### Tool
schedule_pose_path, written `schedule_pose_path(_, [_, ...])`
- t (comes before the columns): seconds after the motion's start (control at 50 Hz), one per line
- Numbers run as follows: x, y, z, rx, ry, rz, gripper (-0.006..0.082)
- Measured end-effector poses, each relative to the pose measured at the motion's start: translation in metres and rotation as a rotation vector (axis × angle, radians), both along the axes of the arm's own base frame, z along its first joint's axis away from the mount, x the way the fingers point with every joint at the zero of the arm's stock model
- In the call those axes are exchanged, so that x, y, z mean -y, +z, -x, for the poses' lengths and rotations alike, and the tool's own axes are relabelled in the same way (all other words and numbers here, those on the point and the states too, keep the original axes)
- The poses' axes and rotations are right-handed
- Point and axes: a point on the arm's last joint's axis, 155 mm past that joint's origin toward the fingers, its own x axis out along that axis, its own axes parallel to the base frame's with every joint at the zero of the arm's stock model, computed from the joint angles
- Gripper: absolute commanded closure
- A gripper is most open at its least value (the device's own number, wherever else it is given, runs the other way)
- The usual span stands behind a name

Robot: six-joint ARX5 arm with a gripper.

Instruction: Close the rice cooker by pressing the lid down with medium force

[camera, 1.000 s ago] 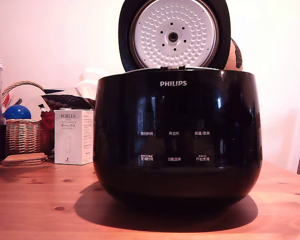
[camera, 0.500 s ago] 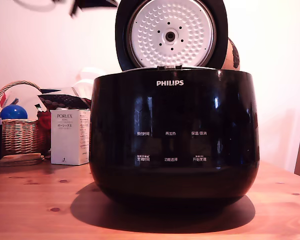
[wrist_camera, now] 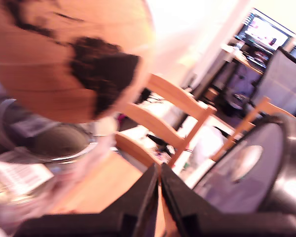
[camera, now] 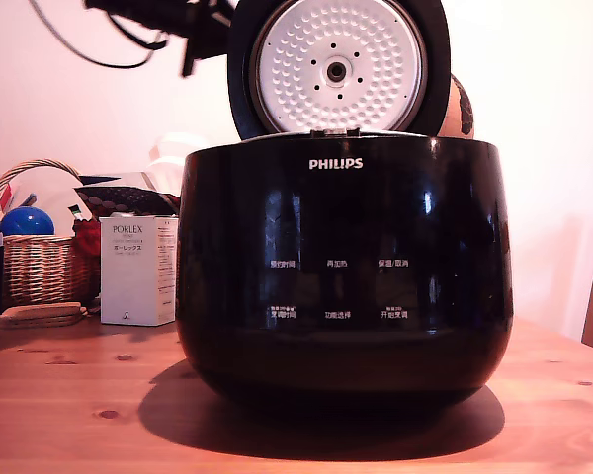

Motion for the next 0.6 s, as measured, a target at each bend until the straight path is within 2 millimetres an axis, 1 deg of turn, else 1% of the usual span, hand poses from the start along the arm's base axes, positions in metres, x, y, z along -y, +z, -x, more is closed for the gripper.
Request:
schedule_pose_path(0.18, [0.02,0.004,0.022,-0.009,-0.094,0.025,0.0788])
schedule_pose_path(0.4, [0.031,0.007,0.048,-0.06,-0.207,0.059,0.0788])
schedule_pose_path(0.48, [0.031,0.002,0.057,-0.122,-0.232,0.058,0.0788])
schedule_pose_path(0.6, [0.031,-0.012,0.068,-0.25,-0.234,0.031,0.0788])
